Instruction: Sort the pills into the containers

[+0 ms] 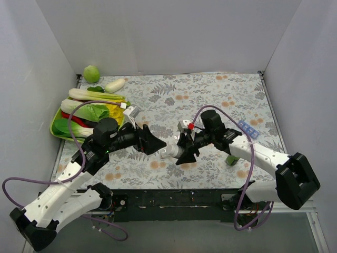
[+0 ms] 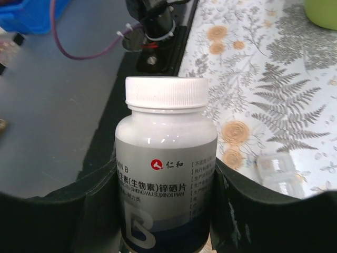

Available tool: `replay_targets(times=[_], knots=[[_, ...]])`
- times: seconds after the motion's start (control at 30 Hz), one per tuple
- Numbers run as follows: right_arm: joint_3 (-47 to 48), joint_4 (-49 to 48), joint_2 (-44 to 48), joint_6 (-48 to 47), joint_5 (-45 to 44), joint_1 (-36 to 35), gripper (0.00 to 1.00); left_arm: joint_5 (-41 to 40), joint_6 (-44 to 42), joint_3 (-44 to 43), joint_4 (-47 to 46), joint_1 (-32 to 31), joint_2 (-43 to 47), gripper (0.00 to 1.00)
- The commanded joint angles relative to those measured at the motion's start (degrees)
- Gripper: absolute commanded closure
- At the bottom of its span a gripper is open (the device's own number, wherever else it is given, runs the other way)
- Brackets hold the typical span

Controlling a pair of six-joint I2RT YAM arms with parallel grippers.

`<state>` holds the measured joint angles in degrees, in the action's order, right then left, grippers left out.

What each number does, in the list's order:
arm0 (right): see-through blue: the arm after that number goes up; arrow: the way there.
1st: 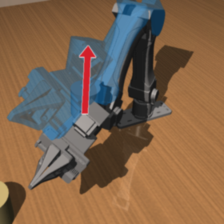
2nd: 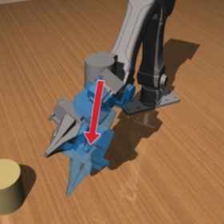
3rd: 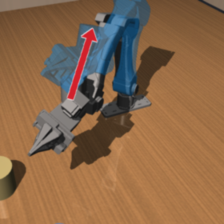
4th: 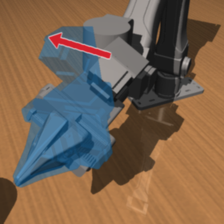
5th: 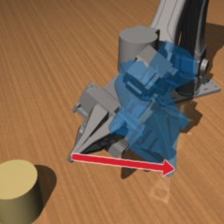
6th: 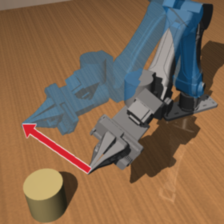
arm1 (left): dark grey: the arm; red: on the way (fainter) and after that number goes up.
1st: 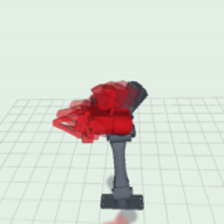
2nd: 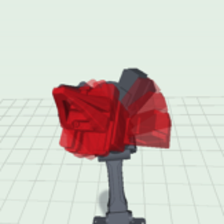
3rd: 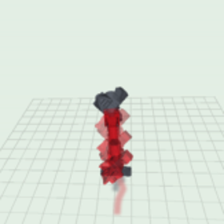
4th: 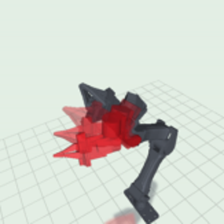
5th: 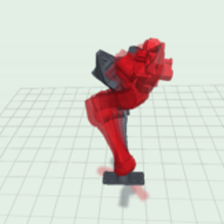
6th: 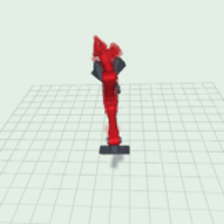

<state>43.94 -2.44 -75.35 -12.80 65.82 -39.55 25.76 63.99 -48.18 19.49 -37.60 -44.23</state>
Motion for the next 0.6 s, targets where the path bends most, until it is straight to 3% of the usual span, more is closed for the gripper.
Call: replay_targets(times=[0.0, 0.23, 0.57], knots=[[3.3, 9.5, 3.2, -12.8, -7.4, -0.1, 0.99, -4.0, 19.2, -0.2, 2.8, 0.3, -2.4, 0.02], [5.4, 13.7, 4.4, -19.3, -18.9, -0.1, 0.99, -3.6, 41.0, 6.6, -7.8, 0.4, 0.4, 0.02], [6.0, 14.7, 5.0, -21.9, -24.1, -0.1, 0.99, -4.8, 49.0, 2.7, -3.8, 0.4, -7.1, 0.02]])
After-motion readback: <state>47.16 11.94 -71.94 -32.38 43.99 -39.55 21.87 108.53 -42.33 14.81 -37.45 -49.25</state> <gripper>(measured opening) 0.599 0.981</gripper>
